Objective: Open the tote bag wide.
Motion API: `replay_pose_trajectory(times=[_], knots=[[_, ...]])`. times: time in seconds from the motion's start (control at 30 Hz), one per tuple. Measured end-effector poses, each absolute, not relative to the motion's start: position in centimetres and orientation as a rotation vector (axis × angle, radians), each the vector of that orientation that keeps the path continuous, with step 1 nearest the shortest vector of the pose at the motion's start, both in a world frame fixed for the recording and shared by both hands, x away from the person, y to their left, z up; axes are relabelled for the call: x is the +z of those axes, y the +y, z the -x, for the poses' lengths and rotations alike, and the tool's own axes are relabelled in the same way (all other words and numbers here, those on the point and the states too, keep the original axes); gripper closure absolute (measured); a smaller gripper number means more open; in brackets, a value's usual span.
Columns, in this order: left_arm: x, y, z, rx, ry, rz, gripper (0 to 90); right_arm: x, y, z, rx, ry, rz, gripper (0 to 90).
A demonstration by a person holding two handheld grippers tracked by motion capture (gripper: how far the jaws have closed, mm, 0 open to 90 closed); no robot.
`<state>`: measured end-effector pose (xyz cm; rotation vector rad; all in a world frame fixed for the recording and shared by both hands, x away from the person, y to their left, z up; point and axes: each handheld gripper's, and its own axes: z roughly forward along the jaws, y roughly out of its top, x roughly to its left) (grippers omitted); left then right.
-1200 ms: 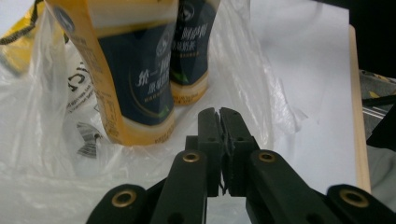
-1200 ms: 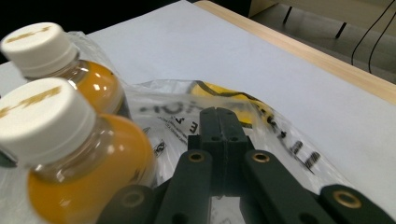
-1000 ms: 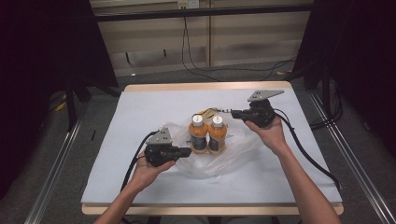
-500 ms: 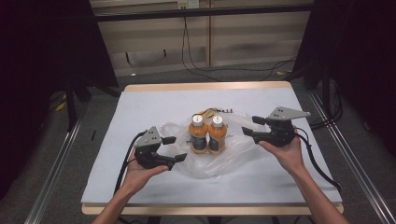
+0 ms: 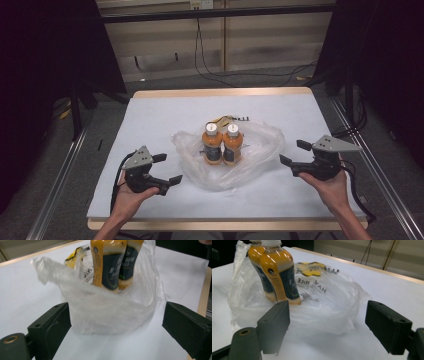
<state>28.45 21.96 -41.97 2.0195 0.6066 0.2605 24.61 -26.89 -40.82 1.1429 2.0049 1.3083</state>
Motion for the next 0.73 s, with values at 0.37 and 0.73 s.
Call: replay_pose_trajectory(times=[0.37, 0.73], knots=[[-44.0, 26.0, -26.4, 0.29, 0.748, -2.027, 3.5, -42.5, -29.6, -21.1, 1.3, 1.954, -1.272, 13.6], [-45.3, 29.3, -25.0, 0.344, 0.835, -1.957, 3.1, -44.1, -30.9, -17.7, 1.295, 1.917, -1.333, 10.8]])
